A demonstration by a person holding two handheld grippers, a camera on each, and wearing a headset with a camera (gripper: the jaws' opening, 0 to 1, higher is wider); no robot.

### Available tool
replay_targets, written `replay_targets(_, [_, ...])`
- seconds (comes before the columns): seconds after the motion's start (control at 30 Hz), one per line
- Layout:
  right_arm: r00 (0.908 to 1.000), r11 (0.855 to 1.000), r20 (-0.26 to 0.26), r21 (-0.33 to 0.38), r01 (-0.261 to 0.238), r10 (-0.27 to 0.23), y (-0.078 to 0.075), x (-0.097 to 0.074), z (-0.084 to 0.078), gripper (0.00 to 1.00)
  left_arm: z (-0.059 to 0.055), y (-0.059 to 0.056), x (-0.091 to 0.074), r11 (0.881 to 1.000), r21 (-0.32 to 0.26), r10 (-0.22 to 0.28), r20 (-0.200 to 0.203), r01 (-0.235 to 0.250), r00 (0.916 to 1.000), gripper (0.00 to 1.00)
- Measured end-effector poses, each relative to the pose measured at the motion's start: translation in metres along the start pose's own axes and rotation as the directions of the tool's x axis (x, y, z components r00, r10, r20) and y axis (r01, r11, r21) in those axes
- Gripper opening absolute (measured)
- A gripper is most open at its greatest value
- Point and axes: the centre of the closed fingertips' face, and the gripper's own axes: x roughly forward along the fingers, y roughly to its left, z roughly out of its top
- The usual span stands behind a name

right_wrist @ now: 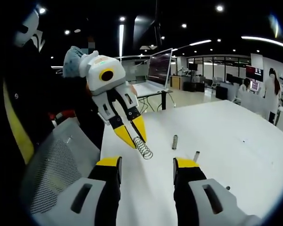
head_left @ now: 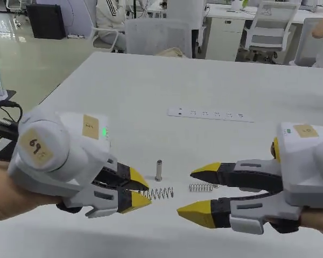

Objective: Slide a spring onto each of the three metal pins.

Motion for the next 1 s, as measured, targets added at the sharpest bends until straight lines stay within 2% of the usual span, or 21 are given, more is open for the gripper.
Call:
replay_targets(0.27, [0.9967, 0.997, 0.009, -0.011, -0.08, 0.08, 0.014, 0.007, 0.008, 0.35, 0.008, -0.007, -0.006, 1.0, 0.015, -0.008, 0.032, 0.008, 0.9994, 0.02])
replay_targets(0.63, [0.9841, 0.984, 0.021, -0.012, -0.176, 0.176, 0.035, 0.008, 0.011, 0.26, 0.021, -0.019, -0.014, 0.998, 0.04, -0.043, 0.091, 0.04, 0.995, 0.02])
replay_targets(0.8, [0.979, 0.98, 0.041, -0.007, -0.2, 0.2, 0.039, 0.007, 0.015, 0.21, 0.029, -0.023, -0.016, 0.998, 0.043, -0.053, 0.119, 0.048, 0.9914, 0.02])
replay_targets(1.0, [0.977, 0.978, 0.05, -0.008, -0.207, 0.207, 0.04, 0.006, 0.016, 0.18, 0.033, -0.026, -0.016, 0.998, 0.048, -0.056, 0.134, 0.05, 0.9894, 0.02])
